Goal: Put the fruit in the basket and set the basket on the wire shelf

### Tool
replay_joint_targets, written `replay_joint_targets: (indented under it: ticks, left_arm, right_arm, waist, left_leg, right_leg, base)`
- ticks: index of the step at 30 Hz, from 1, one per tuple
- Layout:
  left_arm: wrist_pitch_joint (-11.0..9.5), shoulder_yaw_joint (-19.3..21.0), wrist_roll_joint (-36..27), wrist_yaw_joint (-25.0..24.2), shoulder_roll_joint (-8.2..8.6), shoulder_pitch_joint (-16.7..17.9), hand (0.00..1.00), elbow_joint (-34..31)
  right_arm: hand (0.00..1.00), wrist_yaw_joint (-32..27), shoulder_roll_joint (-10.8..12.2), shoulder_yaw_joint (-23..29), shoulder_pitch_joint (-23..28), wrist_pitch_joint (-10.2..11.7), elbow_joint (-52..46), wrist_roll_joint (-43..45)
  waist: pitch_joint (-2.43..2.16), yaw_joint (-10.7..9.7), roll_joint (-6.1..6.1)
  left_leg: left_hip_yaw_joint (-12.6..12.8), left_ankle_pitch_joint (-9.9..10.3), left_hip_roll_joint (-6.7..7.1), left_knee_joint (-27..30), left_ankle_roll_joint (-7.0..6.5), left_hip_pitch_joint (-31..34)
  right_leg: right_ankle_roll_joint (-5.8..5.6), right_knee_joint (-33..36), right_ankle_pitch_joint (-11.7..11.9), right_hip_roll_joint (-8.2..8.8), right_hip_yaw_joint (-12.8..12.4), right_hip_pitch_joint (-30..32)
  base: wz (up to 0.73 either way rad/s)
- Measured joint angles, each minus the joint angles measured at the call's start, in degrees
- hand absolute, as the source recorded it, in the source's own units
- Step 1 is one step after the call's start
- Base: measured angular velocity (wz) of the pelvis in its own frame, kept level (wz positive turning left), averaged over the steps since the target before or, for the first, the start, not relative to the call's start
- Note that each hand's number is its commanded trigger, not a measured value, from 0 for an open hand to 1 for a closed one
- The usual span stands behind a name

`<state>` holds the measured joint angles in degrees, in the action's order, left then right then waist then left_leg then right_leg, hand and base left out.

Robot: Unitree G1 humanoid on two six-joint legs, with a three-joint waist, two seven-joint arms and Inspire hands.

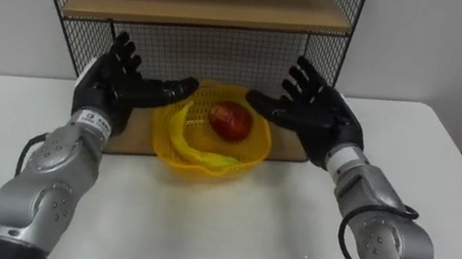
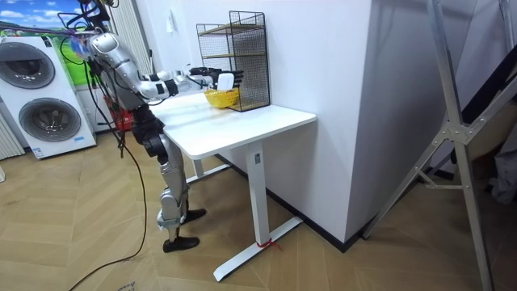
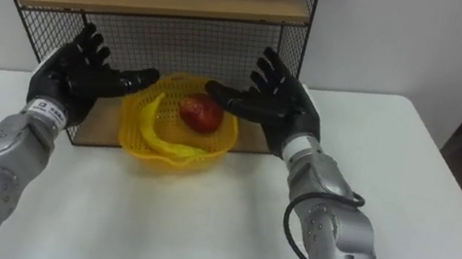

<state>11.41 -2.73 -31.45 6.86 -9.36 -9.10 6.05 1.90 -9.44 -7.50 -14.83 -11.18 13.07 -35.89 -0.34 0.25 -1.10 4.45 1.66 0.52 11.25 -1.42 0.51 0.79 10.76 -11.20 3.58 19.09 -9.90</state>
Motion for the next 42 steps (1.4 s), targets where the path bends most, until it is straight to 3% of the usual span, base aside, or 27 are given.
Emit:
replay_joint_targets:
  ticks: [6, 9, 15, 18, 20, 24, 26, 30, 34, 37, 39, 42]
  left_arm:
    - [-1.53, -0.69, 1.18, -0.46, 0.98, 0.92, 0.0, -3.27]
    - [-4.11, -2.1, 1.19, -1.45, 0.99, 4.11, 0.0, -5.67]
    - [-4.86, -4.77, 2.45, -3.52, 0.99, 11.67, 0.0, -5.75]
    - [-6.84, -4.6, 2.94, -4.29, 1.03, 14.17, 0.0, -7.84]
    - [-9.34, -4.04, 3.95, -5.37, 1.06, 17.19, 0.0, -9.69]
    - [-11.68, -4.08, 6.24, -5.86, 0.94, 22.53, 0.0, -12.94]
    - [-13.81, -4.15, 6.25, -6.06, 0.86, 26.09, 0.0, -15.37]
    - [-18.3, -2.41, 6.79, -5.74, 0.96, 28.67, 0.0, -15.58]
    - [-22.5, 2.56, 7.42, -3.57, 0.96, 31.02, 0.0, -17.22]
    - [-25.69, 5.53, 7.41, -0.46, 1.03, 31.28, 0.0, -19.25]
    - [-27.27, 7.28, 7.39, 1.88, 1.21, 31.29, 0.0, -20.74]
    - [-31.11, 10.84, 7.26, 8.05, 1.92, 31.39, 0.0, -22.8]
  right_arm:
    - [0.0, -0.02, -0.02, 0.06, 2.38, 1.76, -3.07, 0.65]
    - [0.0, 0.32, 0.19, -0.21, 7.1, 3.05, -8.81, 3.0]
    - [0.0, 0.71, 0.24, -0.33, 12.54, 4.8, -9.84, 8.29]
    - [0.0, 0.82, 0.25, -0.09, 15.84, 5.66, -12.21, 11.65]
    - [0.0, 1.88, 0.2, 0.15, 19.15, 8.14, -14.78, 13.23]
    - [0.0, 2.55, 0.04, 1.01, 25.53, 10.64, -19.98, 14.0]
    - [0.0, 2.65, 0.0, 1.64, 30.04, 13.53, -22.46, 14.2]
    - [0.0, 3.01, 0.08, 3.67, 33.53, 15.81, -22.74, 17.85]
    - [0.0, 0.79, 0.08, 8.41, 35.4, 19.61, -22.93, 21.57]
    - [0.0, -3.08, 0.19, 10.71, 35.43, 21.98, -23.35, 23.04]
    - [0.0, -5.54, 0.43, 11.67, 35.43, 22.43, -24.82, 23.28]
    - [0.0, -11.13, 0.4, 14.04, 35.9, 26.12, -27.37, 23.86]
  waist:
    - [0.17, 0.09, 1.39]
    - [0.25, 0.23, 1.46]
    - [0.22, 0.29, 1.15]
    - [0.11, 0.27, 0.99]
    - [0.07, 0.16, 0.86]
    - [0.1, 0.15, 0.92]
    - [0.11, 0.01, 1.05]
    - [0.03, 0.36, 0.82]
    - [0.05, 0.61, 0.9]
    - [0.06, 1.45, 0.91]
    - [0.02, 1.74, 0.8]
    - [-0.12, 1.82, 0.67]
  left_leg:
    - [0.08, 0.03, -0.01, -0.03, -0.01, -0.01]
    - [0.06, 0.04, -0.01, -0.05, -0.01, 0.04]
    - [0.14, 0.08, -0.03, -0.03, -0.01, -0.18]
    - [0.25, 0.11, -0.04, -0.06, 0.0, 0.31]
    - [0.28, 0.11, -0.08, -0.04, 0.0, 0.66]
    - [0.3, 0.11, -0.08, -0.06, 0.01, 0.8]
    - [0.34, 0.22, -0.11, 0.15, 0.03, 0.86]
    - [0.98, 0.54, -0.31, 0.36, 0.03, 0.94]
    - [0.91, 0.56, -0.27, 0.25, 0.05, 1.15]
    - [0.94, 0.55, -0.24, 0.33, 0.06, 1.27]
    - [0.92, 0.53, -0.22, 0.26, 0.09, 1.36]
    - [0.57, 0.53, -0.11, 0.4, 0.1, 1.86]
  right_leg:
    - [-0.13, -0.07, -0.02, -0.06, -0.46, 0.05]
    - [-0.17, -0.15, 0.01, -0.1, -0.4, 0.11]
    - [-0.42, -0.09, -0.17, -0.09, -0.47, 0.03]
    - [-0.46, -0.05, -0.22, -0.12, -0.76, 0.55]
    - [-0.45, -0.04, -0.19, -0.14, -0.75, 0.86]
    - [-0.46, -0.05, -0.26, -0.17, -0.99, 1.09]
    - [-0.16, -0.04, -0.46, -0.17, -1.0, 1.12]
    - [-0.15, 0.15, -0.45, -0.2, -1.65, 1.48]
    - [-0.42, 0.17, -0.25, -0.21, -1.63, 1.78]
    - [-0.2, 0.14, -0.38, -0.17, -1.66, 1.98]
    - [-0.45, 0.13, -0.24, -0.18, -1.54, 2.0]
    - [-0.36, 0.03, -0.33, -0.13, -1.23, 2.26]
  base:
    - [-0.01]
    - [0.0]
    - [0.0]
    - [0.0]
    - [0.0]
    - [0.0]
    - [0.0]
    - [-0.1]
    - [-0.02]
    - [0.0]
    - [0.02]
    - [0.06]
